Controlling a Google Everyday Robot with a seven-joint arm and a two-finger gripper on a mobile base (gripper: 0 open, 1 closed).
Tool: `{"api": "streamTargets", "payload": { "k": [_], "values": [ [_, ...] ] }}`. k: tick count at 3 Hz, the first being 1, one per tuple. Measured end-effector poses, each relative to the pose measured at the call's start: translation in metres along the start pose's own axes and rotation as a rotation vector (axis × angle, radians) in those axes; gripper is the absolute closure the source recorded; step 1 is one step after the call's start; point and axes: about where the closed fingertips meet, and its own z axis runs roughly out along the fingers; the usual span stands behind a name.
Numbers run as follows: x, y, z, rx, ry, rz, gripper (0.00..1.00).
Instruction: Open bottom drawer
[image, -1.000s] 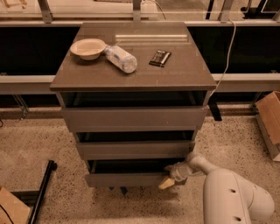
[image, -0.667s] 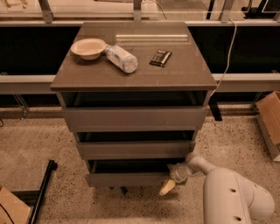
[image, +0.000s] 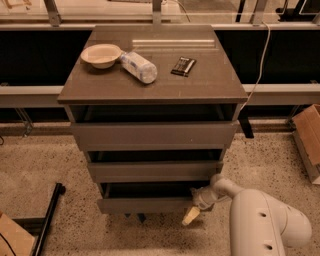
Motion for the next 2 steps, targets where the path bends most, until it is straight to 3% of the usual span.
{"api": "streamTargets", "payload": {
  "k": [2],
  "values": [
    [-0.0014,0.0005,-0.0021,0.000,0.000,0.000,0.50]
  ]
}}
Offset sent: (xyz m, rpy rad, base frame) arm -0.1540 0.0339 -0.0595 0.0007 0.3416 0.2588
